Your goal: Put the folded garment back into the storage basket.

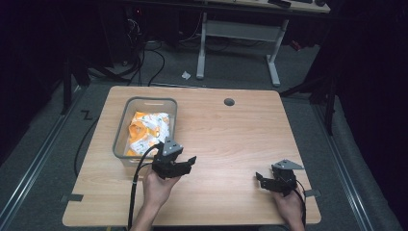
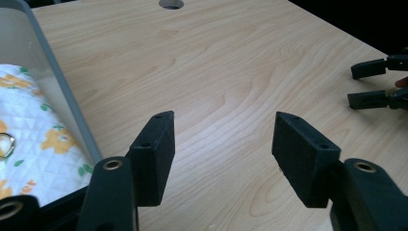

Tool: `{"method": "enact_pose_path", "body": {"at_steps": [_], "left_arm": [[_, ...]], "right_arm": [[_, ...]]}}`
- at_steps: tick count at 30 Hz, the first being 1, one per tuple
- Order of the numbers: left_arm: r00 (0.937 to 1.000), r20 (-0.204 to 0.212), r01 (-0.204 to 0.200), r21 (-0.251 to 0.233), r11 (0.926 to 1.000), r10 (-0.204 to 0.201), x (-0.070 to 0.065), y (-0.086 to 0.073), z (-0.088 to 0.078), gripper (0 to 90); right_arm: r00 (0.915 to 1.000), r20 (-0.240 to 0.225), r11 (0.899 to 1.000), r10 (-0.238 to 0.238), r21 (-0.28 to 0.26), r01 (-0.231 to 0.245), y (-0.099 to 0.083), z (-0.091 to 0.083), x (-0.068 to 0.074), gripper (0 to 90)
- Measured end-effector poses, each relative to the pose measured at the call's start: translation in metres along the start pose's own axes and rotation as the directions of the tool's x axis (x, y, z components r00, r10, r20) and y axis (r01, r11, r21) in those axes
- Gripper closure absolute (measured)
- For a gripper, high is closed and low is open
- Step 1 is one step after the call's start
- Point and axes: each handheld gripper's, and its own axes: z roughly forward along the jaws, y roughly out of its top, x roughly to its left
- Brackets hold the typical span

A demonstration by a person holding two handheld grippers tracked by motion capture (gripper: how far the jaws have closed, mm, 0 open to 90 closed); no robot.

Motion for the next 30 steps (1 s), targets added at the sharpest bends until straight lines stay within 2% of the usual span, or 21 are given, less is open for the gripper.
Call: {"method": "enact_pose_path", "body": {"at_steps": [8,20,25,30], "left_arm": [[0.9995,0.023,-0.020,0.015,0.9997,0.020,-0.014,-0.008,0.005,41.0],[0.9986,0.052,0.000,0.045,0.9990,-0.003,-0.023,-0.025,0.018,41.0],[0.9986,0.050,0.016,0.057,0.9982,-0.019,-0.024,-0.033,0.024,41.0],[0.9995,0.028,0.012,0.075,0.9971,-0.015,-0.024,-0.040,0.029,40.9]], "right_arm": [[1.0000,0.000,1.000,-0.001,0.000,0.001,0.000,0.000,0.000,24.2],[1.0000,0.000,1.000,-0.001,0.000,0.001,0.000,0.000,0.000,24.2],[1.0000,0.000,1.000,-0.001,0.000,0.001,0.000,0.000,0.000,24.2],[1.0000,0.000,1.000,-0.001,0.000,0.001,0.000,0.000,0.000,24.2]]}}
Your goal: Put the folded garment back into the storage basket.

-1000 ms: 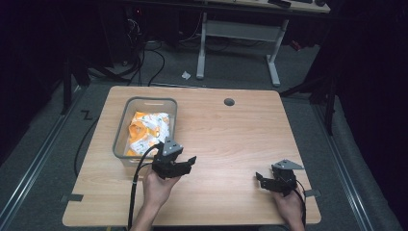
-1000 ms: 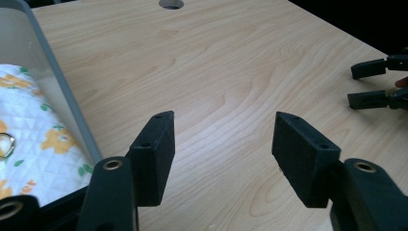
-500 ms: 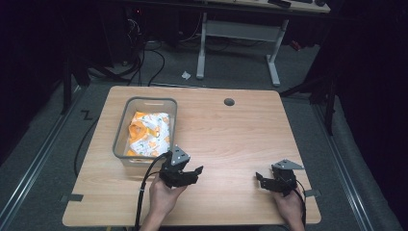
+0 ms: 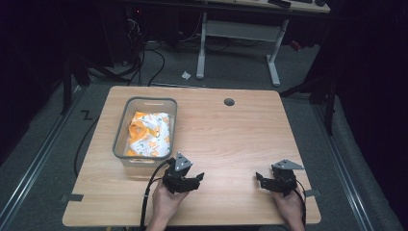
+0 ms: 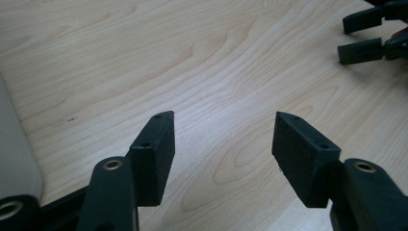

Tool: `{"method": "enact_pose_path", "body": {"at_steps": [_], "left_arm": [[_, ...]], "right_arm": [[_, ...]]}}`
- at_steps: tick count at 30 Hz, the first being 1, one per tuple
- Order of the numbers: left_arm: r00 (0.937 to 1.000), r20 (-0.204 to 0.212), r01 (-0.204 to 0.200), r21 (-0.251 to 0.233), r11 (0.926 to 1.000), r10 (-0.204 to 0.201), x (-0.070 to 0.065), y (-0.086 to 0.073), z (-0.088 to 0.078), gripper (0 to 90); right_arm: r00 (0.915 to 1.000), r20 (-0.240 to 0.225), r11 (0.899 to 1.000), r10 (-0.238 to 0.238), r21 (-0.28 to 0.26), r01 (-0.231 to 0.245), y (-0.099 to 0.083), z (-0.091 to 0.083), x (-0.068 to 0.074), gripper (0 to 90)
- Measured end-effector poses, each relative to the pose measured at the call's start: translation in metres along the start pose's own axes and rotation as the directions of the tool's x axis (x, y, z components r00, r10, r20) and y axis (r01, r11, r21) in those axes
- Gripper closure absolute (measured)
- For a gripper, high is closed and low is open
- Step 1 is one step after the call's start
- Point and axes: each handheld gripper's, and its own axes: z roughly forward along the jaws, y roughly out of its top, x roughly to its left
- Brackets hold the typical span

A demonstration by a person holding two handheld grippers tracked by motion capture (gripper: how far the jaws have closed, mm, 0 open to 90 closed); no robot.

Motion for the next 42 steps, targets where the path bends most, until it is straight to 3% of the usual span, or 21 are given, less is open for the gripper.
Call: {"method": "enact_pose_path", "body": {"at_steps": [25,42], "left_arm": [[0.9984,-0.036,0.045,0.017,0.9988,-0.044,0.004,-0.021,0.015,40.8],[0.9958,-0.088,0.029,0.040,0.9988,-0.025,0.009,-0.029,0.023,40.6]], "right_arm": [[1.0000,0.001,1.000,-0.001,0.000,0.001,0.000,0.000,0.000,24.2],[1.0000,0.000,1.000,0.000,0.000,0.000,0.000,0.000,0.000,24.2]]}}
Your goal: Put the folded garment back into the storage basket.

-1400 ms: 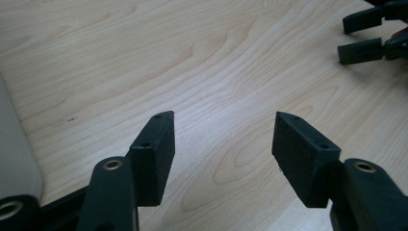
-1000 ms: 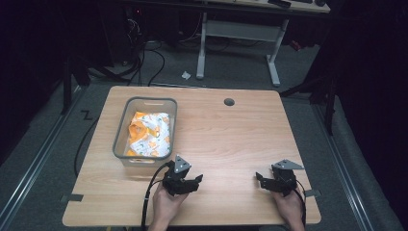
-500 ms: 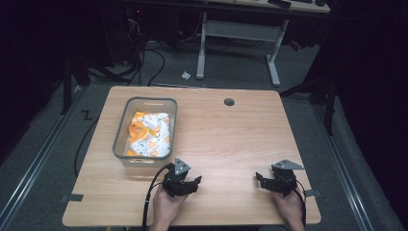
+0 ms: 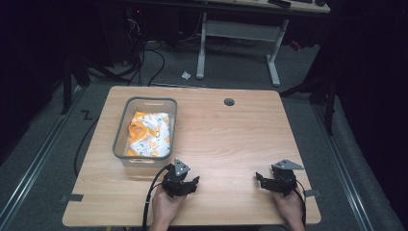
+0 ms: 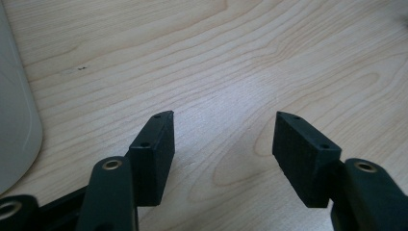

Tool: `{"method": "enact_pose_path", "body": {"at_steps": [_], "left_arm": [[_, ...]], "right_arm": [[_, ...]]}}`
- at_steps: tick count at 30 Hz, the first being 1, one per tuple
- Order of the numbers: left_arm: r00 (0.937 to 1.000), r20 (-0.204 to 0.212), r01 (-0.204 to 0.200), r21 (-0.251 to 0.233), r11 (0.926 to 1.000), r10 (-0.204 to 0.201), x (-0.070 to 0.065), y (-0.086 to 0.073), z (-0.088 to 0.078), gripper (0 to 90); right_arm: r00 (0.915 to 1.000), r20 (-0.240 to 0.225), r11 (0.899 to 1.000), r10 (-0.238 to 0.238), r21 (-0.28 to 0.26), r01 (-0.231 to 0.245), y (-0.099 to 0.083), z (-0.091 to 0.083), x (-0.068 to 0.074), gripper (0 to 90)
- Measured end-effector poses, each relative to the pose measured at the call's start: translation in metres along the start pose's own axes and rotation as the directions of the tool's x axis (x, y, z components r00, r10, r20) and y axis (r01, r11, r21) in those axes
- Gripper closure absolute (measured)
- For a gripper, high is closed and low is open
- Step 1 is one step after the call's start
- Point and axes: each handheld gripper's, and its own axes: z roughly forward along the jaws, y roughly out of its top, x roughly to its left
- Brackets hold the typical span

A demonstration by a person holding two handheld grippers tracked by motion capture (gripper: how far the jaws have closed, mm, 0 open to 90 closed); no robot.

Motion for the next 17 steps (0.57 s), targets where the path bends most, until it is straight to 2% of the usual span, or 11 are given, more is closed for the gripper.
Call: {"method": "enact_pose_path", "body": {"at_steps": [4,10,17], "left_arm": [[0.9999,-0.012,-0.008,0.011,0.9999,0.008,0.0003,-0.0023,0.0036,40.6],[0.9988,-0.039,-0.031,-0.027,0.9992,0.030,0.0007,-0.0064,0.0060,40.0],[0.9963,-0.056,-0.066,-0.009,0.9978,0.065,-0.0035,-0.0056,0.0077,34.7]], "right_arm": [[1.0000,0.000,1.000,0.000,0.000,0.000,0.0000,0.0000,0.0000,24.2],[1.0000,0.000,1.000,0.000,0.000,0.000,0.0000,0.0000,0.0000,24.2],[1.0000,0.000,1.000,0.000,0.000,0.000,0.0000,0.0001,0.0000,24.2]]}}
